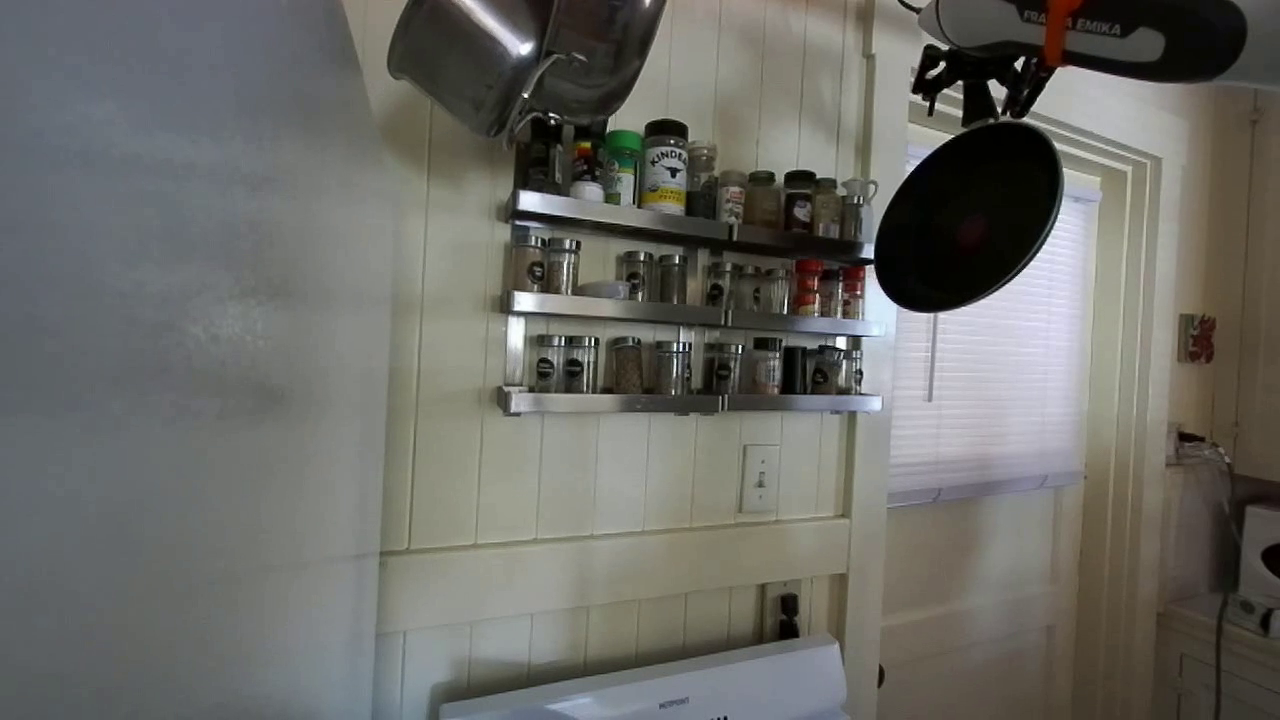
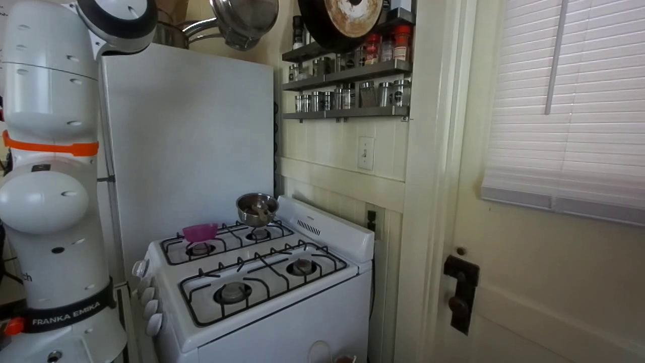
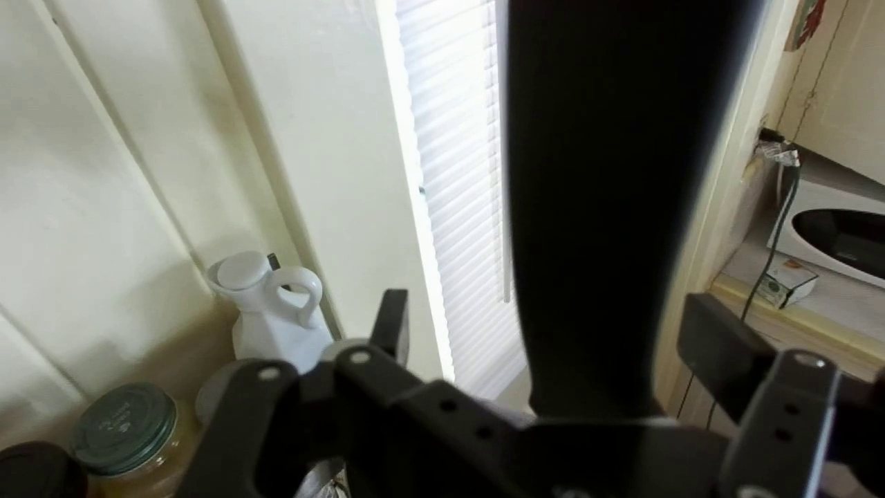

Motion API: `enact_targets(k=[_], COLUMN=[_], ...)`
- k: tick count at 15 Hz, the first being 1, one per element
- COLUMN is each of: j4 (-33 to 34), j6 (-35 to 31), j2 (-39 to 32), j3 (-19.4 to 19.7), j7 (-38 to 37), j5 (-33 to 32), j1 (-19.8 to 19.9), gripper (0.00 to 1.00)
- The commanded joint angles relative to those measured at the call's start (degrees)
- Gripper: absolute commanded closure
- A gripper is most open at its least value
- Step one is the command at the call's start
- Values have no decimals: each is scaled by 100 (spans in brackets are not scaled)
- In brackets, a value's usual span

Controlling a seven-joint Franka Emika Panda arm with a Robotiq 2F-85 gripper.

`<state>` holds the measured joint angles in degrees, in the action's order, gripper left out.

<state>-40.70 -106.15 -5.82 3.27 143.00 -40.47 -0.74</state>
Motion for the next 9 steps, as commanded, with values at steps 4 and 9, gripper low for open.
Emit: enact_targets(k=[4, 9], j4=[-156, -185], j6=[7, -19], j2=[-161, -328], j3=[10, 9], j7=[0, 0], j5=[-2, -9], j1=[10, 16], gripper=[0, 0])
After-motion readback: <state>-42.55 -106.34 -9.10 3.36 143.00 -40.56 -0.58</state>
